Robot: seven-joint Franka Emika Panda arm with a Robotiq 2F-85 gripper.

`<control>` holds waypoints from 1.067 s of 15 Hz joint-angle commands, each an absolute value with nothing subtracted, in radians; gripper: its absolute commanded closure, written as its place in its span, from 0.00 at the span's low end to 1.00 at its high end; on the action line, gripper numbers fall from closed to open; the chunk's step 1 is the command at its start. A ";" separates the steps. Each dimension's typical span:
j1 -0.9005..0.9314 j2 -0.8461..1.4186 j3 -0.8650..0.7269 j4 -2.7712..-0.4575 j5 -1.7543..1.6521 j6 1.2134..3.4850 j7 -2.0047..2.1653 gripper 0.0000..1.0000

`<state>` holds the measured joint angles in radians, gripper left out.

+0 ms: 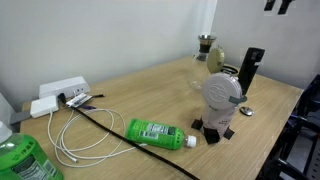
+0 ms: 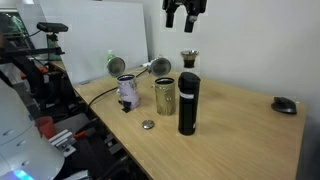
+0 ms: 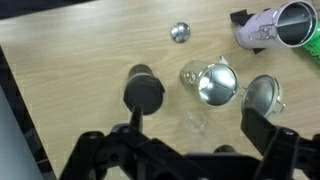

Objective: Move the clear bottle to the left

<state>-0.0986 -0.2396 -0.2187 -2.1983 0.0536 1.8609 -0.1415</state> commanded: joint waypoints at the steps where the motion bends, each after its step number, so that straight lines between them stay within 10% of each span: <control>1: -0.076 -0.132 -0.164 -2.129 0.091 1.994 -0.132 0.00; 16: -0.071 0.164 -0.065 -1.970 0.180 2.224 -0.145 0.00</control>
<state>-0.0421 0.1440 -0.0806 -1.9848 0.1115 2.2294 -0.0908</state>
